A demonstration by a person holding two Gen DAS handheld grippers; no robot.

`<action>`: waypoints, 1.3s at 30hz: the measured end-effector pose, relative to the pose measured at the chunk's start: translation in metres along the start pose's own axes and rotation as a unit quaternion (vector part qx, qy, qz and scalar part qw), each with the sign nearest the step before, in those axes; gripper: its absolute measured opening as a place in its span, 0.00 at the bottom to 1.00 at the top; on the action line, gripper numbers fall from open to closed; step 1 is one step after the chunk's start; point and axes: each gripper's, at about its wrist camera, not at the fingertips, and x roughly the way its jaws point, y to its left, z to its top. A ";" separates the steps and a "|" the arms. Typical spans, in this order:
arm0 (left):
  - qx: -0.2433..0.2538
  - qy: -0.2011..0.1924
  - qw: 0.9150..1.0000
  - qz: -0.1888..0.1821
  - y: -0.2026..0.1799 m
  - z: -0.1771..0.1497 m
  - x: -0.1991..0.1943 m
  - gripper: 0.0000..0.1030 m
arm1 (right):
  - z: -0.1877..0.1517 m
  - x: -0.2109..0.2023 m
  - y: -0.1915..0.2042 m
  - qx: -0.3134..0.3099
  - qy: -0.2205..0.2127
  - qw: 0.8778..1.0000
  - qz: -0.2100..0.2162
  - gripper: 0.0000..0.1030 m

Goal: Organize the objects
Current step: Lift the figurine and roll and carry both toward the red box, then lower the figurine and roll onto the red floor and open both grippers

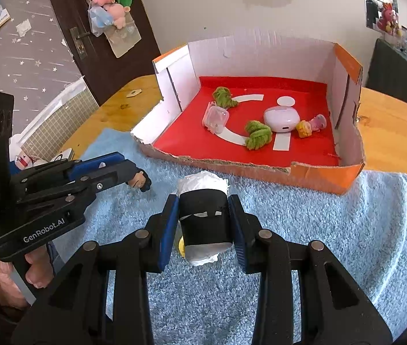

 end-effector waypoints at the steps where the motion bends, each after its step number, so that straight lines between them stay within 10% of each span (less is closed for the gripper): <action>1: 0.000 -0.001 1.000 0.000 0.000 0.001 0.000 0.21 | 0.000 0.000 0.000 0.000 0.000 1.000 0.000 0.32; 39: 0.005 0.002 1.000 -0.010 0.002 0.067 0.045 0.21 | 0.052 0.018 -0.029 0.003 0.001 1.000 -0.008 0.32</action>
